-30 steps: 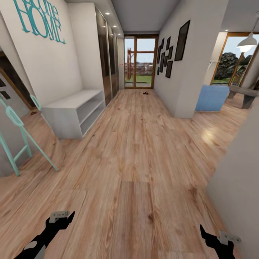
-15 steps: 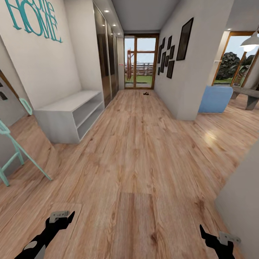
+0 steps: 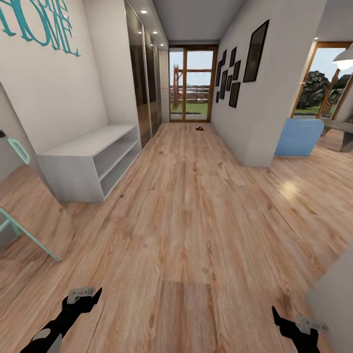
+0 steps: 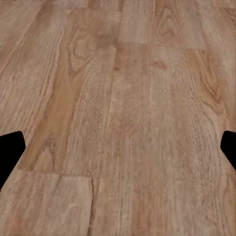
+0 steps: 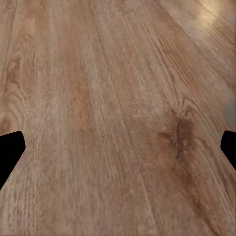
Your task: Pick up the two gym shoes and the two sandals from the corridor floor and place them onto the hallstand (shoe rack) in the corridor, making sure they are on the rack and not on the floor. Arrange them so the two gym shoes are next to each other and the two sandals are next to each other.
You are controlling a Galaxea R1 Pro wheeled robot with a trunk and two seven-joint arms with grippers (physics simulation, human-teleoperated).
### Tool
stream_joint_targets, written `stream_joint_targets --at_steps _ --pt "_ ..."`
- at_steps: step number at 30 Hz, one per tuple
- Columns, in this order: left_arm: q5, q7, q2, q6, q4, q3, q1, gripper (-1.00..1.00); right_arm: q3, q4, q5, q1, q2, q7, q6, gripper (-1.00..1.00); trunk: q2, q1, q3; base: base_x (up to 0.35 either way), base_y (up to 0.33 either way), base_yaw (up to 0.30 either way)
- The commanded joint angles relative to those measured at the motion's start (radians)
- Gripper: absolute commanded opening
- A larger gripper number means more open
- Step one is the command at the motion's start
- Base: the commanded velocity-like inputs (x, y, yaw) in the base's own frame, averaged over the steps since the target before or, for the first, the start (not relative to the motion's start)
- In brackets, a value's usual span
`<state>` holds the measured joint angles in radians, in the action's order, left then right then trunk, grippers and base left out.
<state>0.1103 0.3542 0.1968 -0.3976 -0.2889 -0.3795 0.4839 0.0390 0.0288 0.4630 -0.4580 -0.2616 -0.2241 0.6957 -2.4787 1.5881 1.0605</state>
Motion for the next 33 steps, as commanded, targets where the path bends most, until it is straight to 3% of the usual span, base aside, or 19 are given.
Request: stream_joint_targets --at_steps 1,3,6,9,20,28,29,33 --pt "0.011 0.004 0.0 -0.004 0.001 -0.009 0.001 1.0 0.004 -0.001 0.011 -0.001 0.0 -0.007 0.002 1.0 0.0 0.0 0.001 0.339 0.0 0.0" --pt "0.011 0.005 0.0 -0.004 0.002 -0.009 0.001 1.0 0.004 -0.001 0.011 -0.001 0.002 -0.007 0.002 1.0 0.0 0.0 0.001 0.339 0.0 0.0" --pt "0.011 0.005 0.0 -0.004 0.003 -0.009 0.001 1.0 0.004 -0.001 0.013 0.0 0.039 -0.005 0.002 1.0 0.0 0.0 0.001 0.339 0.0 0.0" --pt "0.011 0.004 0.0 -0.004 0.003 -0.009 0.001 1.0 0.003 -0.001 0.014 0.002 0.058 -0.005 0.002 1.0 0.0 0.0 0.001 0.339 0.0 0.0" --pt "0.01 0.005 0.0 -0.005 0.004 -0.009 0.001 1.0 0.004 -0.001 0.012 0.02 0.077 -0.007 -0.002 1.0 0.0 0.0 0.001 0.339 0.0 0.0" --pt "0.01 0.005 0.0 -0.004 0.004 -0.009 0.001 1.0 0.004 -0.002 0.011 0.029 0.148 -0.007 -0.004 1.0 0.0 0.0 0.001 0.339 0.0 0.0" --pt "0.011 0.005 0.0 -0.004 0.004 -0.009 0.001 1.0 0.004 -0.002 0.011 0.034 0.181 -0.007 -0.004 1.0 0.0 0.0 0.001 0.339 0.0 0.0" --pt "0.011 0.005 0.0 -0.004 0.003 -0.009 0.001 1.0 0.004 -0.002 0.011 0.037 0.191 -0.007 -0.004 1.0 0.0 0.0 0.001 0.339 0.0 0.0"
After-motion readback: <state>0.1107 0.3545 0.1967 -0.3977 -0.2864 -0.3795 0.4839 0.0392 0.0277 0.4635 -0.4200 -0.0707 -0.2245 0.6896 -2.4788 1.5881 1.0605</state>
